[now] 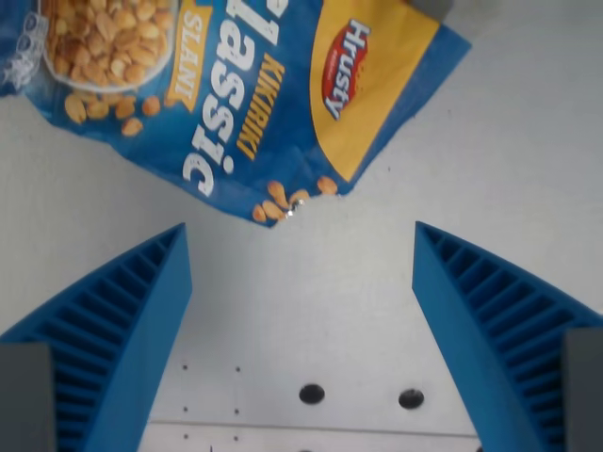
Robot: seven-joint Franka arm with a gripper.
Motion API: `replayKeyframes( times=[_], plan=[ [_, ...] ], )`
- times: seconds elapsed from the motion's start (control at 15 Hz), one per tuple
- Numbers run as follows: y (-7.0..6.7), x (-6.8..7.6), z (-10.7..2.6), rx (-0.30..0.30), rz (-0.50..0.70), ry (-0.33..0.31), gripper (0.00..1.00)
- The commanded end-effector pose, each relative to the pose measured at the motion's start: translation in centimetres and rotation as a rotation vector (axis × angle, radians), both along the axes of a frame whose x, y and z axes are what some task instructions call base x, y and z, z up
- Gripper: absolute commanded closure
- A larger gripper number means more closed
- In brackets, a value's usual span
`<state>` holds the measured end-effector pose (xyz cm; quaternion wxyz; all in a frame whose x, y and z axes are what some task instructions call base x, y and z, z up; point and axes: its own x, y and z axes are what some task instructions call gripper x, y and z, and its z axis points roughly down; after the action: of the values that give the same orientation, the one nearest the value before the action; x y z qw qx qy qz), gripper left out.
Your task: Move above the blue bag
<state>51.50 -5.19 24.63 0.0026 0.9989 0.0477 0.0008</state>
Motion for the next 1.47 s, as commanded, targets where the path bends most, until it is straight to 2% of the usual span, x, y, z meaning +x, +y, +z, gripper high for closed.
replayKeyframes(
  times=[0.07, 1.47],
  plan=[
    [0.4, 1.5, -0.3, 0.008, -0.039, 0.014, 0.0],
    [2.6, 6.2, -3.5, 0.004, -0.084, -0.006, 0.0]
  ],
)
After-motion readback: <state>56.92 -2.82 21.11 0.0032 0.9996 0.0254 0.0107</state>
